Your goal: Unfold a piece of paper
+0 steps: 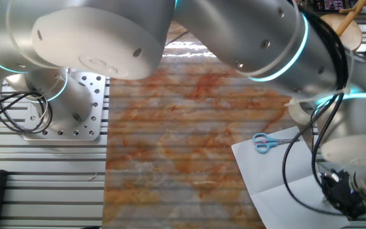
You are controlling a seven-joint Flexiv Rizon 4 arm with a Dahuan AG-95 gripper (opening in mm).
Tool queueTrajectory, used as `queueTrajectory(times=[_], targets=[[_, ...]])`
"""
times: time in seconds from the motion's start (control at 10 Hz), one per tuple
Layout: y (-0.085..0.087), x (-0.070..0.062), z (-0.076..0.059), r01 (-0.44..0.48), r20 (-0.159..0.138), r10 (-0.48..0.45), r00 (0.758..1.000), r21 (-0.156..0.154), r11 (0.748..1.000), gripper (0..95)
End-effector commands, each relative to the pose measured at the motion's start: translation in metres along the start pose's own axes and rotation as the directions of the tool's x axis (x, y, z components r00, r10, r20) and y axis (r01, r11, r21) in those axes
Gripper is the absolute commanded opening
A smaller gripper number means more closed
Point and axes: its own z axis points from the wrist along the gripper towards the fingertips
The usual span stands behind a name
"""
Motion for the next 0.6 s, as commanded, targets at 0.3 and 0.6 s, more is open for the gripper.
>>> queueTrajectory(times=[0.3,0.6], targets=[[0.0091,-0.0096,0.0037,-0.039,-0.003,0.039,0.999,-0.003,0.999,0.0],[0.013,-0.0086,0.0085,-0.063,-0.002,0.063,0.998,-0.002,0.998,0.0]])
